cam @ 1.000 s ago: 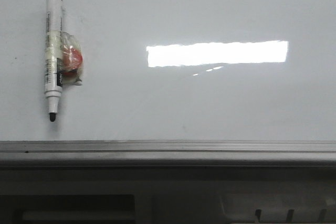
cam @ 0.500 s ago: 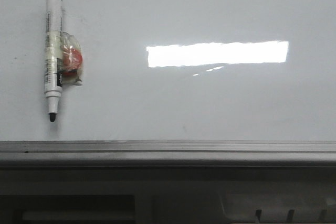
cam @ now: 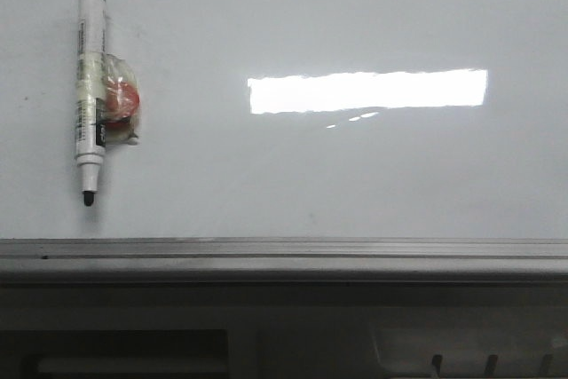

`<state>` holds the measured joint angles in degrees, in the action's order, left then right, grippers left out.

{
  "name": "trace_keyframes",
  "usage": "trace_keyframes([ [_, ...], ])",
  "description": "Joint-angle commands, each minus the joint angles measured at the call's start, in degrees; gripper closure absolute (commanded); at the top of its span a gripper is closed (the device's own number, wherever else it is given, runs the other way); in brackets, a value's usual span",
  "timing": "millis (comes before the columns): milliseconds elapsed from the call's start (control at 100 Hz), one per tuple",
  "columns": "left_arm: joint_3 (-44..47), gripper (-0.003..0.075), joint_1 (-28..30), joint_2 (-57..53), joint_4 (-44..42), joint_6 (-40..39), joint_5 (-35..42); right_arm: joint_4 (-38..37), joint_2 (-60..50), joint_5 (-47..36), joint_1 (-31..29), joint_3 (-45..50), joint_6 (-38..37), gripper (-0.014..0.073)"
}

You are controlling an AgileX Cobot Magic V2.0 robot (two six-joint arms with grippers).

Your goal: Write number 3 on whiteboard

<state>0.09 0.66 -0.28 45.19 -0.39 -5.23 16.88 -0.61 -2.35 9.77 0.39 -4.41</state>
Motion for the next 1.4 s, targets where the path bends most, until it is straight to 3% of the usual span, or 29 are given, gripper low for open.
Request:
trace_keyframes([
  [0,0.5,0.0741,0.0,-1.4,10.8,-0.4,5.2,7.0,-0.8,-5.1,-0.2,1.7,0.2,0.0655],
  [100,0.3,0.0741,0.0,-1.4,20.6,-0.4,4.9,9.3,-0.8,-5.2,-0.2,1.7,0.2,0.0655],
  [390,0.4,0.0741,0.0,-1.4,20.5,-0.4,4.9,9.3,-0.8,-7.5,-0.2,1.4,0.2,0.0655],
  [560,-1.3,0.0741,-0.2,-1.4,27.2,0.0,5.2,9.4,-0.8,-1.3,-0.2,-2.8,0.2,0.0655],
  [690,-8.2,0.0741,-0.2,-0.8,16.9,9.2,-1.2,5.3,0.4,10.9,-0.2,-9.3,2.0,0.0655],
  [750,-13.8,0.0740,-0.2,1.8,9.3,13.8,-10.0,2.6,1.9,14.8,-0.2,-12.9,5.2,0.0655],
  [860,-24.4,0.0715,-0.2,10.0,-4.8,14.2,-29.0,2.3,6.6,19.0,-0.2,-18.8,12.8,0.0647],
  [910,-28.3,0.0654,-0.2,15.5,-8.4,14.7,-35.4,2.3,9.0,20.2,-0.2,-21.2,14.2,0.0606],
  [980,-32.8,0.0510,-0.2,22.1,-9.7,17.9,-41.8,2.3,12.8,21.5,-0.2,-24.3,14.8,0.0505],
  [1030,-35.2,0.0380,-0.2,26.3,-8.7,20.5,-44.4,2.3,15.6,22.4,-0.2,-26.4,14.8,0.0414],
  [1090,-36.7,0.0281,-1.0,30.3,-3.4,23.6,-45.8,2.4,19.3,24.0,-0.2,-29.1,14.8,0.0311],
  [1190,-36.8,0.0304,-4.3,34.6,7.5,30.6,-45.8,2.4,24.9,26.6,-0.1,-32.9,14.8,0.0190],
  [1310,-36.8,0.0395,-8.2,38.6,8.3,31.4,-43.4,2.5,28.3,25.1,1.8,-34.5,14.8,0.0186],
  [1390,-36.8,0.0399,-10.7,40.9,7.6,31.4,-41.0,2.5,29.5,23.7,2.8,-34.5,14.8,0.0186],
])
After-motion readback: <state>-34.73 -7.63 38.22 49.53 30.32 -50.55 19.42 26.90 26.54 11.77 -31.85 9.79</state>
